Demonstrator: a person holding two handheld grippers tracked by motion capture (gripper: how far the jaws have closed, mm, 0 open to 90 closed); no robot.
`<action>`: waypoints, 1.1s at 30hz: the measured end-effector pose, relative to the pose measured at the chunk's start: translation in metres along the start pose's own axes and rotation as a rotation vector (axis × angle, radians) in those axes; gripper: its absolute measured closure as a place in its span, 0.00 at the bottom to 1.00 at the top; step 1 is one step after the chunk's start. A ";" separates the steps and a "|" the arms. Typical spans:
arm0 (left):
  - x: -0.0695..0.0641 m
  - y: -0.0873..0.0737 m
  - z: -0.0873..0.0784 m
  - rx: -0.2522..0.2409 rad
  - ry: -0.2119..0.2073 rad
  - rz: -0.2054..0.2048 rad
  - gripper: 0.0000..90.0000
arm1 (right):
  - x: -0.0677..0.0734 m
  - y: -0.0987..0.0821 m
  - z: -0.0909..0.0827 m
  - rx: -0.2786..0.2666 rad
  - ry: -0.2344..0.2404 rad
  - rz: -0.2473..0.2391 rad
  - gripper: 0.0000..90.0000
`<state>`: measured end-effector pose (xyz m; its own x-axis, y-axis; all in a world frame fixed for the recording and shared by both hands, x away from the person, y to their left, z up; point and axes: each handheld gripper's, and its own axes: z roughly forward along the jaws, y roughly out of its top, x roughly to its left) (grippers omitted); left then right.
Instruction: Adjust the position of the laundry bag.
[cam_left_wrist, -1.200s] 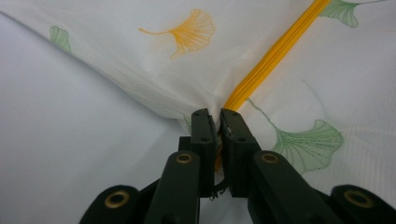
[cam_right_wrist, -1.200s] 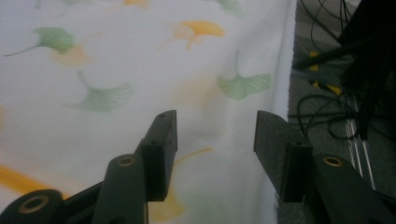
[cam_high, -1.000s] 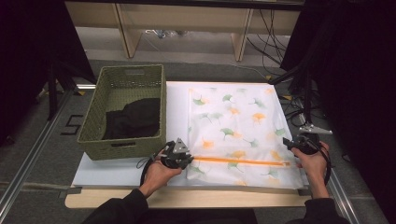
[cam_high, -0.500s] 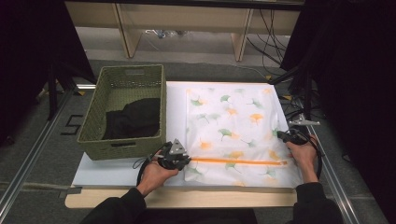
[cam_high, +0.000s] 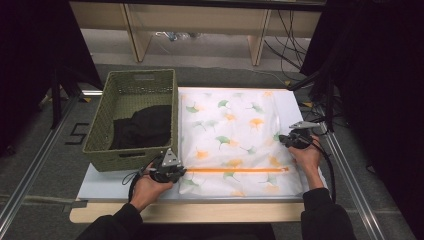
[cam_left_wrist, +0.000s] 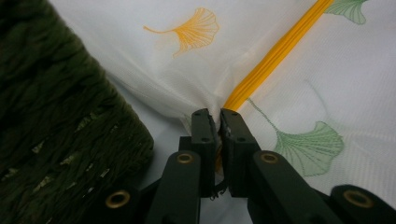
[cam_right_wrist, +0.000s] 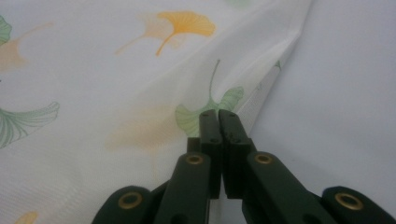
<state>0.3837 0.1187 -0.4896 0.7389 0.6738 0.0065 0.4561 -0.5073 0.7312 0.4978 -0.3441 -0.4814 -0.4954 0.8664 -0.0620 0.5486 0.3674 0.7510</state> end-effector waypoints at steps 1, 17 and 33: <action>0.000 -0.001 0.000 -0.001 -0.001 0.001 0.94 | 0.001 0.000 -0.001 0.008 -0.003 0.002 1.00; -0.016 0.015 -0.013 -0.068 0.019 -0.023 0.52 | 0.004 -0.001 -0.031 -0.041 0.025 -0.016 0.76; -0.048 0.036 -0.008 -0.144 -0.097 -0.067 0.36 | 0.013 -0.023 -0.072 -0.048 -0.021 0.163 0.40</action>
<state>0.3607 0.0724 -0.4578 0.7569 0.6449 -0.1063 0.4356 -0.3764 0.8177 0.4306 -0.3654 -0.4522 -0.3880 0.9203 0.0494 0.5872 0.2056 0.7829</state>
